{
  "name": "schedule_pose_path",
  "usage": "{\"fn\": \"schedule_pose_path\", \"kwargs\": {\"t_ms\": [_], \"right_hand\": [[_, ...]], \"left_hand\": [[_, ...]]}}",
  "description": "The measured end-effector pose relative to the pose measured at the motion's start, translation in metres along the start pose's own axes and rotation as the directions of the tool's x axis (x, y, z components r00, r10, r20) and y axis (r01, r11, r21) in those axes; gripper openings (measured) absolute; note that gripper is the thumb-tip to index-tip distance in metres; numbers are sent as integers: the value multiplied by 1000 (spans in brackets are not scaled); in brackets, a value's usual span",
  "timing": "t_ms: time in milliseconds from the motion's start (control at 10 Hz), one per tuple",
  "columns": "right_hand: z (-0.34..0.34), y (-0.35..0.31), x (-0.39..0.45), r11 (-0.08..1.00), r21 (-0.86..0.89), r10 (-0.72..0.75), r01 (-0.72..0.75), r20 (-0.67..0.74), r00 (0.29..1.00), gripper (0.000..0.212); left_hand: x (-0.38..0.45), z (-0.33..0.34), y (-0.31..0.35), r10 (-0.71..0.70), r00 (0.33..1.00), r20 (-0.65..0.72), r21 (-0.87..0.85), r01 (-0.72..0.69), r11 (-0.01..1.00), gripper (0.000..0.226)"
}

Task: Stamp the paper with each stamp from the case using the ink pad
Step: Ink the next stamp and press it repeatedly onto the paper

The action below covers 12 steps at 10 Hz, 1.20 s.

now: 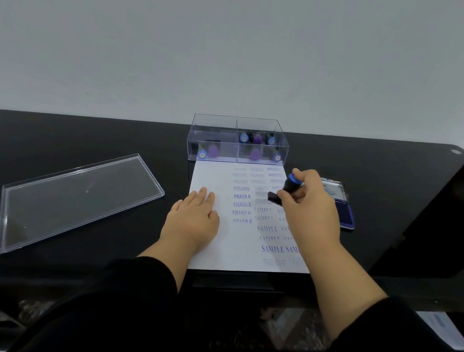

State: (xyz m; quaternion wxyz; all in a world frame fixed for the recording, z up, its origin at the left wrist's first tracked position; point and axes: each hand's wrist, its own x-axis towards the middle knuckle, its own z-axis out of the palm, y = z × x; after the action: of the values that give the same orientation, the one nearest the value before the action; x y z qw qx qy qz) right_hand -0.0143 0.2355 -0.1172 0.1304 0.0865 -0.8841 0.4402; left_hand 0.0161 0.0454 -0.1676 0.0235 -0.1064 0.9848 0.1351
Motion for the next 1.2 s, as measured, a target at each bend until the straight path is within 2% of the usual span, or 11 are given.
{"fn": "schedule_pose_path", "kwargs": {"t_ms": [1200], "right_hand": [[1, 7, 7, 1000, 2, 9, -9, -7, 1000, 31]], "left_hand": [[-1, 0, -1, -1, 1000, -4, -14, 1, 1000, 53]]}}
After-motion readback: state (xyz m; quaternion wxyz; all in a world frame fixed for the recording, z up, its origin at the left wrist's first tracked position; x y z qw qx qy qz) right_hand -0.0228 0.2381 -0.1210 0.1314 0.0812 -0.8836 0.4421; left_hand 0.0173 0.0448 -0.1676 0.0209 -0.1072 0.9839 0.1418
